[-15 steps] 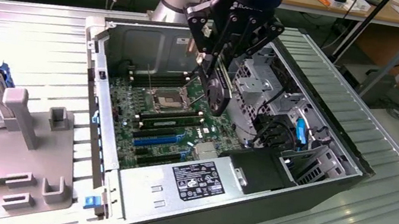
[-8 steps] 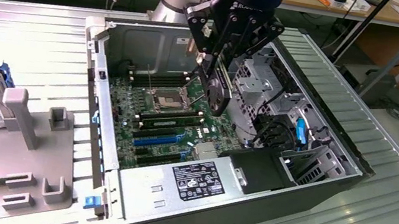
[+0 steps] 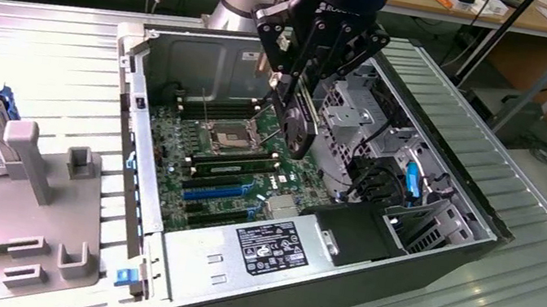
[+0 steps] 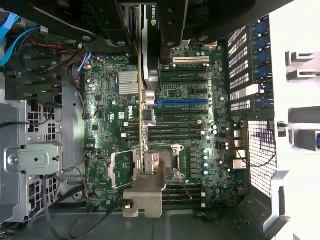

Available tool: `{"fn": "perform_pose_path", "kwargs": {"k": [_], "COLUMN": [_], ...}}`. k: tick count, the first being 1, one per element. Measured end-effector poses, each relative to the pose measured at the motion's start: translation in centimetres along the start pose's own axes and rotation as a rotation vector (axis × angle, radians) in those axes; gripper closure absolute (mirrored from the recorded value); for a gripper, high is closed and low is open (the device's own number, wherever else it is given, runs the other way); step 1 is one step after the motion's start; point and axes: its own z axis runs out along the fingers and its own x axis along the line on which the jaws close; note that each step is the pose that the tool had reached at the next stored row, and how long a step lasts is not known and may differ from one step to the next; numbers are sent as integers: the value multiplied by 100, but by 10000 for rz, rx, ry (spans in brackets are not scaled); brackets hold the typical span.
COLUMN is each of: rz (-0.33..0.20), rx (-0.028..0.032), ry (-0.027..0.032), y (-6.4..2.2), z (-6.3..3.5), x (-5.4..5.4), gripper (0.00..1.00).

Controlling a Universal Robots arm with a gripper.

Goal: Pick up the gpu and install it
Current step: 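Insert the gpu into the slot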

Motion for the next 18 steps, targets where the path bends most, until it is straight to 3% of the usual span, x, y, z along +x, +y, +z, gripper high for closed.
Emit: {"fn": "perform_pose_path", "kwargs": {"k": [4,18], "rz": [-378,-2853], "rx": [-5,-42], "ry": [16,122], "y": [0,0], "z": [0,0], "x": [0,0], "gripper": [73,73]}}
